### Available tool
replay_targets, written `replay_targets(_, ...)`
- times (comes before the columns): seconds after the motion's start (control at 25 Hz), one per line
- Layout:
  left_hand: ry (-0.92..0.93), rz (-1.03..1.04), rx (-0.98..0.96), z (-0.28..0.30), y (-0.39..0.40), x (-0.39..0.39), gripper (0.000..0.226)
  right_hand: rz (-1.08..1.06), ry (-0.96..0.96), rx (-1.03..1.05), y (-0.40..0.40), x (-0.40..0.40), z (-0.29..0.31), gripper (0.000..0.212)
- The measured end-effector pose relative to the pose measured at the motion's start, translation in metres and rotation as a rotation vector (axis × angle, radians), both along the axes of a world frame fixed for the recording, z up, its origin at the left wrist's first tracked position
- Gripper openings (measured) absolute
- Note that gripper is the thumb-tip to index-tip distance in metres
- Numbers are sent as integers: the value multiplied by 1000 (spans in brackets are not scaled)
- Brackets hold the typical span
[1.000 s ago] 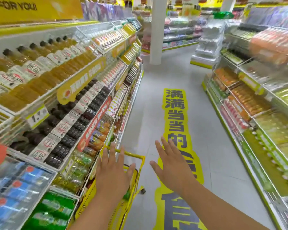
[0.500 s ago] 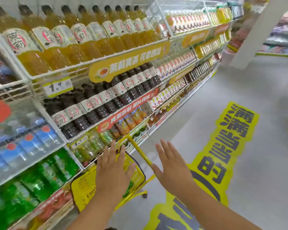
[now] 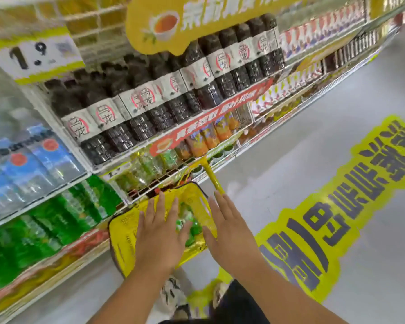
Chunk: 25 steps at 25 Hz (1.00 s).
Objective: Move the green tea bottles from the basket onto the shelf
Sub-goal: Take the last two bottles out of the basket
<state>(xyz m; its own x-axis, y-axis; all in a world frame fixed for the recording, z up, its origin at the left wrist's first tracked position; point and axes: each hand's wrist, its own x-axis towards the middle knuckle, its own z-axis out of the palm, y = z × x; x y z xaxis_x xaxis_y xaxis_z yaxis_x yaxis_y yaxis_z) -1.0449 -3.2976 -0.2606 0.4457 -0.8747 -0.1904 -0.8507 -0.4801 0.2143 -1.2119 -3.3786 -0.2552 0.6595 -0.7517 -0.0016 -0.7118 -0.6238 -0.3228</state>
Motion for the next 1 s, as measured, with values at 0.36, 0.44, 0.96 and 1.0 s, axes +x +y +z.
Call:
replay_targets(0.36,105,172,117,-206,-35,-4,75,174,89,266,-58,44,-210,75)
replay_targets(0.44,114,240,142,-264,-39,-6,74,213,104,274,-70,52,-269,73)
replay_targets(0.96,347,496,365,-456,-59,-28,79,42,161,579,-107,77,-469,76)
replay_targets(1.0,367,515,368,-462,-60,-28,79,17,174,596,-109,79,-477,75)
